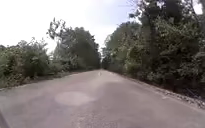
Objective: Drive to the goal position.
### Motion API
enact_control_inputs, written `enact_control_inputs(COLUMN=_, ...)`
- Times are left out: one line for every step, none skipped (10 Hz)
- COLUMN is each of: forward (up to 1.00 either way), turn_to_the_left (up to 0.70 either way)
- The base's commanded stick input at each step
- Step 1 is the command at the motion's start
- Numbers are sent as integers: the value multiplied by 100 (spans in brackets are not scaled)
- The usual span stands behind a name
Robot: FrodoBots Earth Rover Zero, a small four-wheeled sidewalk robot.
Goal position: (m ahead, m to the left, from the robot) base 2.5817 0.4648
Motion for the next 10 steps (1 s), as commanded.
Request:
enact_control_inputs(forward=50, turn_to_the_left=0)
enact_control_inputs(forward=50, turn_to_the_left=0)
enact_control_inputs(forward=50, turn_to_the_left=0)
enact_control_inputs(forward=50, turn_to_the_left=0)
enact_control_inputs(forward=50, turn_to_the_left=0)
enact_control_inputs(forward=50, turn_to_the_left=0)
enact_control_inputs(forward=50, turn_to_the_left=0)
enact_control_inputs(forward=50, turn_to_the_left=0)
enact_control_inputs(forward=50, turn_to_the_left=0)
enact_control_inputs(forward=50, turn_to_the_left=0)
